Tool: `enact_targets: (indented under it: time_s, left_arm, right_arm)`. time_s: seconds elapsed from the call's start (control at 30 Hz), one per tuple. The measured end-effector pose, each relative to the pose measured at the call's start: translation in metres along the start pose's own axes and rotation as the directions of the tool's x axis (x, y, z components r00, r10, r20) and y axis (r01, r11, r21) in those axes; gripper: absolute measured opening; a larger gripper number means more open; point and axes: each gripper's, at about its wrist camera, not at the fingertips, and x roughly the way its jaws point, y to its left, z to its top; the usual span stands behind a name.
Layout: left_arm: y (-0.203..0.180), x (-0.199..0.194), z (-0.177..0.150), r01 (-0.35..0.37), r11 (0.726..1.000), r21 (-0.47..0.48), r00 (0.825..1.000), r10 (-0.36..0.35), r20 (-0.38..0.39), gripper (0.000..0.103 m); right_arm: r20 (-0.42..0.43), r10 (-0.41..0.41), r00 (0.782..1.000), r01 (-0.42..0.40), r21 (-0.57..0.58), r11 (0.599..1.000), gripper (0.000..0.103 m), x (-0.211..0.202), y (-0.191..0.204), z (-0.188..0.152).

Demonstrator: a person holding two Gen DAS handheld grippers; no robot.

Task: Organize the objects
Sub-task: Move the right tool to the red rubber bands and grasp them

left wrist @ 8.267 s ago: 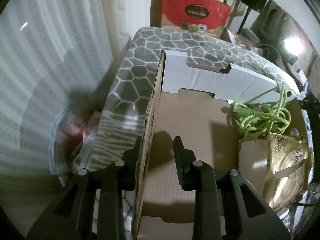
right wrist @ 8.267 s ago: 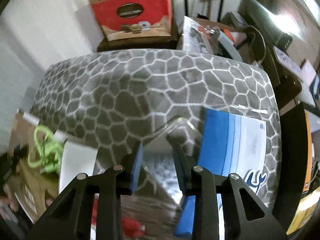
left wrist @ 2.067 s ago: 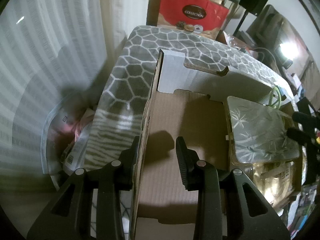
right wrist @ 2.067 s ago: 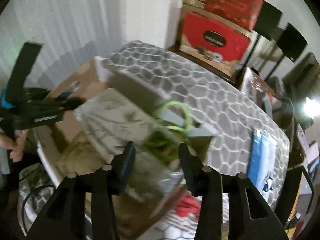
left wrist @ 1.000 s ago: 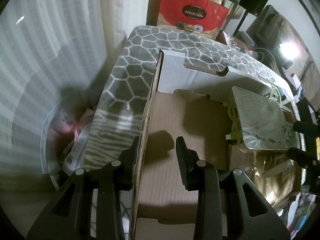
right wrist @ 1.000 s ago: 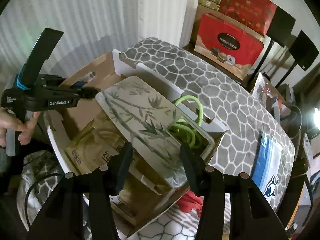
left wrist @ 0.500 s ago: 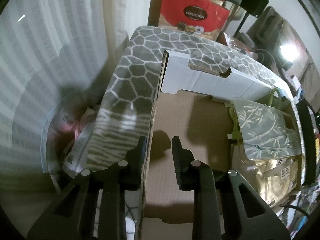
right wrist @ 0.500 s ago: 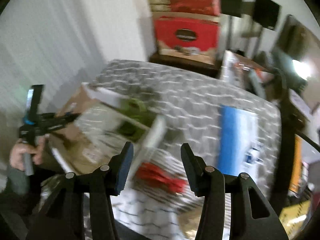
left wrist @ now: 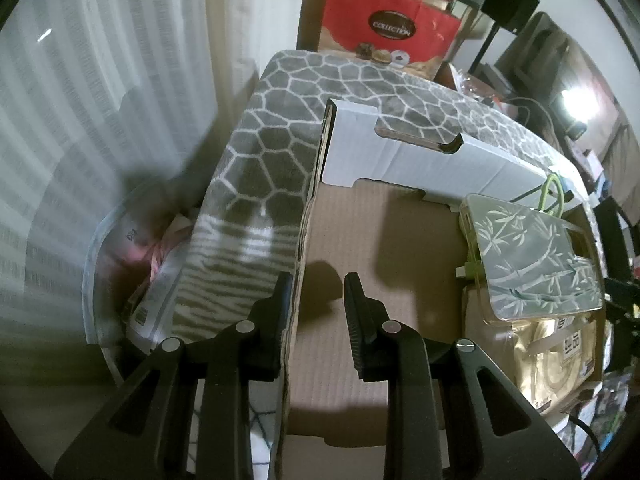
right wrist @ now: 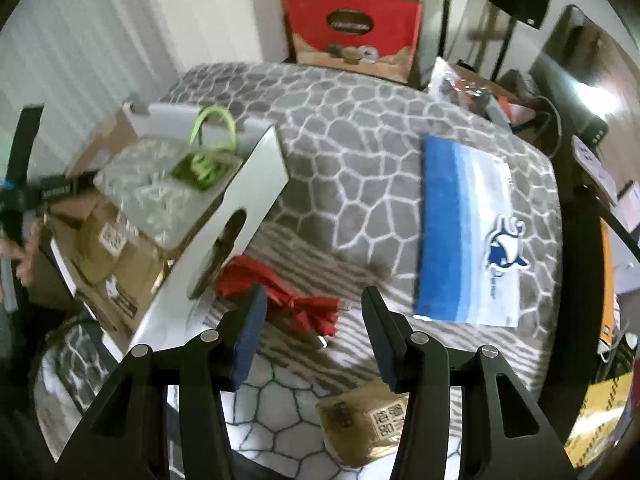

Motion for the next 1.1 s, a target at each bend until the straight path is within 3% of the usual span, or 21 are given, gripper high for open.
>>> enact_targets:
  time_s: [0.5,0.53,0.6,0.63,0.83,1.1]
  left_arm:
    - [0.000,0.000,0.000,0.001,1.000,-0.001,1.000,-0.001,0.001,0.023]
    - [0.000,0.000,0.000,-0.002,1.000,0.000,1.000,0.002,0.001,0.023]
    - [0.000,0.000,0.000,0.000,1.000,0.001,1.000,0.000,0.000,0.023]
    - [0.000,0.000,0.000,-0.001,1.000,0.001,1.000,0.001,-0.002,0.023]
    - [0.003,0.001,0.000,0.005,1.000,-0.004,1.000,-0.005,-0.004,0.024]
    - [-0.010,0.001,-0.003,0.006,1.000,0.025,1.000,-0.006,-0.009,0.025]
  right_arm:
    - [-0.032,-0.027,0.999,0.023,-0.125,0.992,0.054,0.022,0.011,-0.012]
    - [-0.036,-0.021,0.999,0.017,-0.108,0.994,0.052,0.022,0.009,-0.012]
    - [-0.035,-0.054,0.998,0.050,-0.098,0.994,0.023,0.022,0.007,-0.010]
    - [-0.032,-0.060,0.998,0.057,-0.097,0.994,0.021,0.021,0.006,-0.010]
    - [-0.012,-0.058,0.998,0.057,-0.031,0.998,0.015,0.012,-0.004,-0.010]
    - [0.088,0.002,0.996,-0.014,0.142,0.990,0.013,-0.026,-0.035,0.005]
